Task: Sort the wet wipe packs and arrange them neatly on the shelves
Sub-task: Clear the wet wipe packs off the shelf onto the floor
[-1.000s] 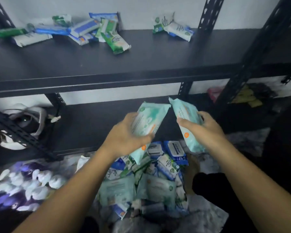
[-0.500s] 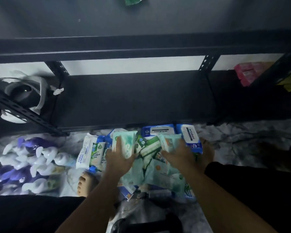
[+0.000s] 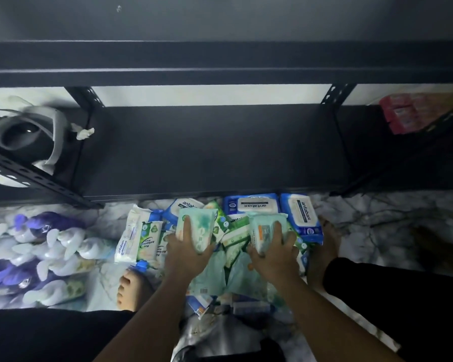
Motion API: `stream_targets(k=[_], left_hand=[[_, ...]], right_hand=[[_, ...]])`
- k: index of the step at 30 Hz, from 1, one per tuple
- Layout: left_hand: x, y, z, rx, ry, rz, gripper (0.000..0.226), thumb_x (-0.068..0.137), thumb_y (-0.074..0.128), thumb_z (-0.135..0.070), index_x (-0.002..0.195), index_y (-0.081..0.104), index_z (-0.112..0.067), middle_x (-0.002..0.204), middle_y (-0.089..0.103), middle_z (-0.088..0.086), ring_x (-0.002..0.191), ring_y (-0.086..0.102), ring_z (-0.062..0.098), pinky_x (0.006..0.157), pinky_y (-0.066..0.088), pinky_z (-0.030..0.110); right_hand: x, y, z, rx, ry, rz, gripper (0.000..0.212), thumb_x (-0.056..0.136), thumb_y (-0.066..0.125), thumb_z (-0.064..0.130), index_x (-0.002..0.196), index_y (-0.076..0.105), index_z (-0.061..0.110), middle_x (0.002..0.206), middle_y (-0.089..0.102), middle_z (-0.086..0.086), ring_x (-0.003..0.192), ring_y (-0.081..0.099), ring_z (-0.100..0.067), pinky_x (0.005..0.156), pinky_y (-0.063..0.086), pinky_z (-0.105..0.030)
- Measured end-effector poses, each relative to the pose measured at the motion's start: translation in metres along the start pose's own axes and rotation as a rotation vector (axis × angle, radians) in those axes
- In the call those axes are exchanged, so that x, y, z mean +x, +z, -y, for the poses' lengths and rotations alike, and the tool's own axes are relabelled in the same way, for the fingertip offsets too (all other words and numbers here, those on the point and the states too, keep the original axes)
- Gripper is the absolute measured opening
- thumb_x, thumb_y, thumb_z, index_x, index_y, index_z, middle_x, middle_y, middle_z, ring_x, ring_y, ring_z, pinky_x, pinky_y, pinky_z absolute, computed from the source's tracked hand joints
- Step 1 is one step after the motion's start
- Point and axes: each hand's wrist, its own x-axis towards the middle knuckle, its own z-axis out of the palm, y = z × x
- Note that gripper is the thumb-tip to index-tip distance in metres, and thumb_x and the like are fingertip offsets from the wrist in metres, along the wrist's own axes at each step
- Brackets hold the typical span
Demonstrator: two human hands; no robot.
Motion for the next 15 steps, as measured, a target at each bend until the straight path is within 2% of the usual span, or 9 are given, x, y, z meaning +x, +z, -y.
stream_targets(k=[3,6,8,10,12,15], left_hand=[[-0.001,-0.012,-0.017,-0.039,-0.027,-0.036,0.121,0.066,0.056,-0.091,0.157,-0.002,-0.038,0.159,0.014,0.021,0.144,0.03,0.042,0.112,0.037,0.055],[-0.006,-0.032,-0.045,-0.079,0.099,-0.106,0.116,0.067,0.048,-0.091,0.158,0.01,-0.031,0.159,0.024,0.019,0.146,0.029,0.038,0.113,0.037,0.054],[-0.013,-0.05,-0.067,-0.131,0.203,-0.166,0.105,0.074,0.048,-0.086,0.157,0.021,-0.027,0.156,0.031,0.015,0.146,0.029,0.033,0.113,0.038,0.05],[-0.021,-0.076,-0.095,-0.23,0.307,-0.226,0.094,0.079,0.047,-0.081,0.153,0.033,-0.025,0.154,0.036,0.01,0.145,0.032,0.03,0.112,0.039,0.047],[-0.03,-0.114,-0.128,-0.318,0.434,-0.27,0.083,0.081,0.045,-0.077,0.146,0.042,-0.026,0.148,0.044,0.003,0.14,0.039,0.025,0.108,0.043,0.043],[-0.049,-0.175,-0.174,-0.327,0.668,-0.352,0.061,0.086,0.047,-0.065,0.137,0.048,-0.03,0.135,0.05,-0.01,0.128,0.049,0.015,0.098,0.048,0.036]], right_hand=[[0.001,-0.01,0.003,0.007,0.03,0.009,0.106,0.074,0.063,0.072,0.154,0.002,0.038,0.156,0.006,-0.006,0.138,0.027,-0.04,0.103,0.042,-0.057],[0.003,-0.034,0.015,0.032,0.035,-0.006,0.093,0.076,0.061,0.066,0.151,0.014,0.038,0.152,0.02,-0.008,0.137,0.03,-0.039,0.105,0.04,-0.056],[0.004,-0.057,0.028,0.085,-0.03,-0.052,0.083,0.079,0.063,0.054,0.15,0.026,0.033,0.145,0.037,-0.009,0.131,0.04,-0.036,0.103,0.044,-0.05],[0.004,-0.086,0.043,0.223,-0.119,-0.187,0.071,0.083,0.066,0.034,0.148,0.041,0.024,0.138,0.051,-0.009,0.124,0.052,-0.032,0.099,0.049,-0.044],[0.001,-0.126,0.063,0.358,-0.225,-0.399,0.056,0.081,0.066,0.019,0.136,0.058,0.017,0.12,0.064,-0.008,0.105,0.063,-0.029,0.089,0.054,-0.039],[-0.015,-0.203,0.094,0.516,-0.456,-0.689,0.038,0.075,0.066,0.007,0.112,0.071,0.015,0.087,0.066,0.0,0.077,0.063,-0.02,0.074,0.055,-0.036]])
